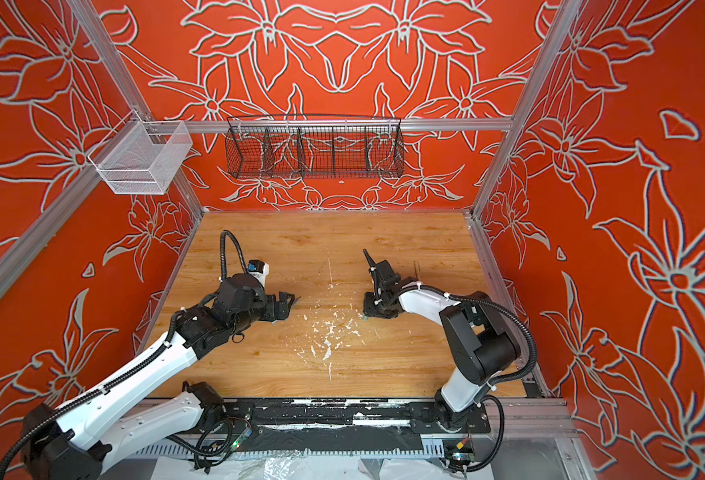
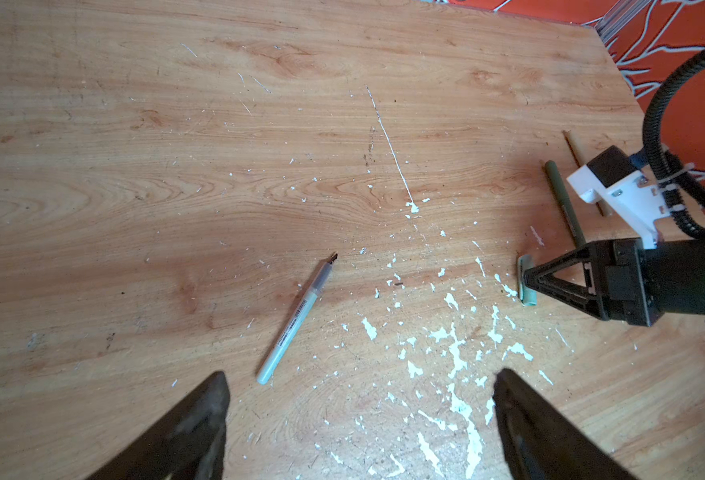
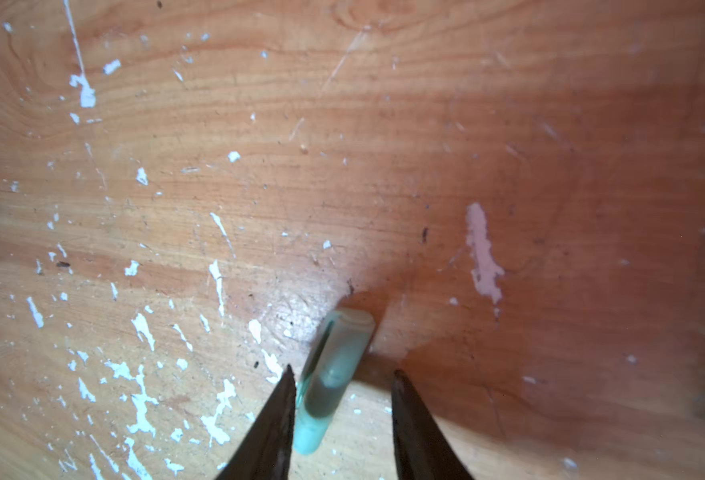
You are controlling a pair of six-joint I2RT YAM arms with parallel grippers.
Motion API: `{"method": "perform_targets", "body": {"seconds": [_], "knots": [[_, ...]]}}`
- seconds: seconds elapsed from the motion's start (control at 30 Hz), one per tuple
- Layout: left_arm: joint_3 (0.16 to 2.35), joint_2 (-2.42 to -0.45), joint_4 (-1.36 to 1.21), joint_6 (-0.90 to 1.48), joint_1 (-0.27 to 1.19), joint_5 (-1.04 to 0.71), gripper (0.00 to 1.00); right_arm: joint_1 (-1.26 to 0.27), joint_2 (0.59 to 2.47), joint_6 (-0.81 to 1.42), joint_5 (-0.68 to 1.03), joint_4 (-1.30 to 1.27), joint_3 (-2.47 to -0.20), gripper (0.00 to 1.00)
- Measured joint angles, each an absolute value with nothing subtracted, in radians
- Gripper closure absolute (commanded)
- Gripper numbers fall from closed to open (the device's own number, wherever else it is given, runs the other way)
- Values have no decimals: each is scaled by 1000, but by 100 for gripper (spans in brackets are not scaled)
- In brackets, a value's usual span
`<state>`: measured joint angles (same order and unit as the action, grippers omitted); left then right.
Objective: Insert the pens into the pen caps
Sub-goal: 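Lower the right gripper onto the pale green cap and grasp it, then move the left gripper over the thin pale pen and lower onto it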
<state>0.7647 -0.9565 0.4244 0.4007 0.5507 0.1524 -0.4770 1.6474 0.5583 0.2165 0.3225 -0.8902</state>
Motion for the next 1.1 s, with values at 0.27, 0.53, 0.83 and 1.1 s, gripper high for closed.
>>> {"method": "perform_targets", "body": {"seconds": [0.27, 0.53, 0.83, 1.1], "knots": [[765, -955, 424, 400, 551, 153, 3, -482, 1687, 534, 205, 336, -933, 74], [762, -953, 424, 400, 551, 153, 3, -487, 1694, 524, 195, 345, -941, 82], [757, -1032, 426, 393, 551, 107, 3, -488, 1682, 522, 198, 368, -942, 90], [802, -1233, 495, 394, 551, 84, 3, -488, 1648, 516, 198, 377, -942, 92]]}}
